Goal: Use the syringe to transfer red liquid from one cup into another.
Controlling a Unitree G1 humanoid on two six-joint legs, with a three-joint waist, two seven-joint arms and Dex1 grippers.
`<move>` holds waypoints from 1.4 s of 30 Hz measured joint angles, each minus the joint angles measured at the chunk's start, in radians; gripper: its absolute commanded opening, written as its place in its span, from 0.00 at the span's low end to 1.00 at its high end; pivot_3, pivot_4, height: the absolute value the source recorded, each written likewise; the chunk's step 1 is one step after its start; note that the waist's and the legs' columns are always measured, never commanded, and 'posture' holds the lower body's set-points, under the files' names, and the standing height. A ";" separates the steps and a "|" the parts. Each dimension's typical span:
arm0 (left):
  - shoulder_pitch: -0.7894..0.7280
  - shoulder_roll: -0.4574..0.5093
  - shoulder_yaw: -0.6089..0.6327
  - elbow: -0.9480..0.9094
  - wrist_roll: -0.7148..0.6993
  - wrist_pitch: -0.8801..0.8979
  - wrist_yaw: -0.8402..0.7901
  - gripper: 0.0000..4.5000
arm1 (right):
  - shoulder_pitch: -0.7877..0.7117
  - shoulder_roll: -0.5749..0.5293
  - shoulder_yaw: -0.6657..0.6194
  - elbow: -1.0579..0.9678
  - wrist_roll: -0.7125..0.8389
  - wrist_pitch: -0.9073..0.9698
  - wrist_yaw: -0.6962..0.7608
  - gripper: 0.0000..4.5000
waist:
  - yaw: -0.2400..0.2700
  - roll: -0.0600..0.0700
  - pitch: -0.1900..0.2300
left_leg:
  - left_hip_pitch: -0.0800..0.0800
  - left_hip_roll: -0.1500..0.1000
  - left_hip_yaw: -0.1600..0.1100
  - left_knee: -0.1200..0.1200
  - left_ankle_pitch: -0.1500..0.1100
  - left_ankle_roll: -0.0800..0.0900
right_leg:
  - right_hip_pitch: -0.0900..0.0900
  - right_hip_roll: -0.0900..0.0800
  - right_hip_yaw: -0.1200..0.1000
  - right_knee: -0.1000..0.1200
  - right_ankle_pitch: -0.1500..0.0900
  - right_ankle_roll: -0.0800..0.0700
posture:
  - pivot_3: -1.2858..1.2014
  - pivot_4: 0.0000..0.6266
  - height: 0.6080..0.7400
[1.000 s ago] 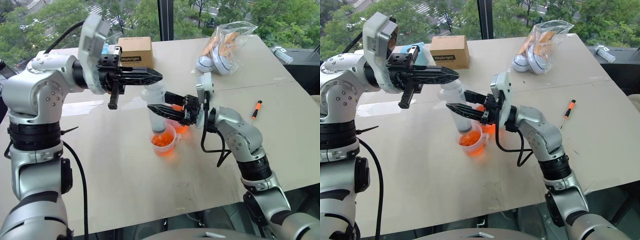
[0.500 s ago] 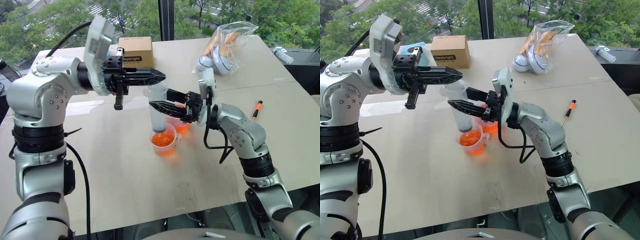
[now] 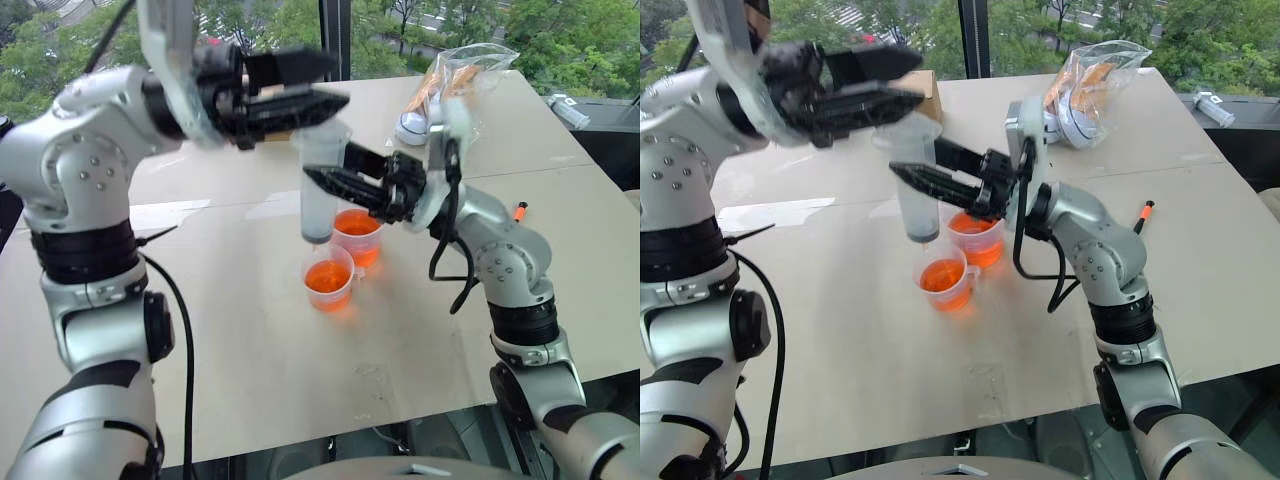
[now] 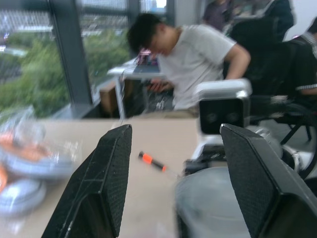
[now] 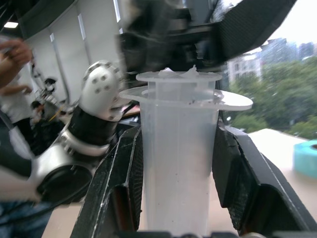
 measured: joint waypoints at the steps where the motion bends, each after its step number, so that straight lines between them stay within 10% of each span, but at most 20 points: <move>1: -0.023 0.001 0.023 0.022 0.000 -0.007 0.027 0.65 | -0.017 -0.007 -0.032 0.001 0.036 0.029 -0.024 0.35 | -0.002 0.000 0.000 | 0.000 0.000 0.000 0.000 0.000 0.000 | 0.000 0.000 0.000 0.000 0.000 0.000 | 0.52 0.24 1.00; 9: 0.027 0.237 0.112 0.096 0.062 -0.016 0.114 0.65 | -0.100 -0.300 -0.259 0.045 0.350 0.368 -0.193 0.35 | -0.008 0.001 0.000 | 0.000 0.000 0.002 -0.004 0.000 0.000 | 0.000 -0.002 0.000 -0.001 0.000 0.000 | 0.52 0.24 1.00; 17: 0.714 0.357 0.271 -0.132 0.140 0.032 0.139 0.65 | 0.059 -0.673 -0.137 0.114 0.262 0.672 -0.207 0.35 | 0.003 -0.003 0.000 | -0.001 0.001 0.001 -0.005 -0.001 0.001 | 0.000 -0.007 0.003 -0.007 0.000 0.000 | 0.52 0.24 1.00; 19: 0.832 0.313 0.276 -0.181 0.180 -0.004 0.180 0.65 | 0.096 -0.643 -0.029 0.159 0.125 0.629 -0.232 0.35 | 0.003 -0.003 0.000 | 0.000 0.000 0.003 -0.004 -0.002 0.003 | 0.000 -0.008 0.005 -0.006 0.000 0.000 | 0.52 0.24 1.00; 20: 0.862 0.294 0.269 -0.186 0.197 -0.019 0.193 0.67 | 0.099 -0.622 -0.006 0.190 0.084 0.606 -0.241 0.57 | 0.002 -0.002 0.000 | 0.001 0.000 0.003 -0.003 -0.002 0.003 | 0.000 -0.008 0.005 -0.004 0.000 0.000 | 0.52 0.24 1.00; 25: 1.020 0.216 0.220 -0.219 0.301 -0.116 0.274 0.67 | 0.098 -0.547 0.105 0.336 -0.162 0.363 -0.221 0.98 | 0.012 -0.002 0.000 | 0.000 0.000 0.003 -0.003 -0.001 0.001 | -0.001 -0.008 0.005 -0.004 0.000 0.000 | 0.52 0.24 1.00; 36: 1.269 -0.017 0.244 -0.493 0.407 -0.232 0.507 0.67 | 0.401 -0.634 -0.166 0.153 -0.144 -0.009 0.140 0.98 | 0.048 -0.005 -0.002 | -0.002 0.000 0.001 -0.005 -0.003 0.004 | 0.004 -0.011 0.002 -0.015 0.000 0.000 | 0.52 0.24 1.00; 42: 1.663 -0.084 0.201 -0.685 0.428 -0.300 0.448 0.67 | 0.710 -0.626 -0.329 0.327 -0.222 -0.404 0.386 0.98 | 0.045 0.000 -0.002 | 0.007 0.001 0.002 -0.006 -0.004 0.005 | 0.012 -0.012 0.002 -0.018 0.000 0.000 | 0.52 0.24 1.00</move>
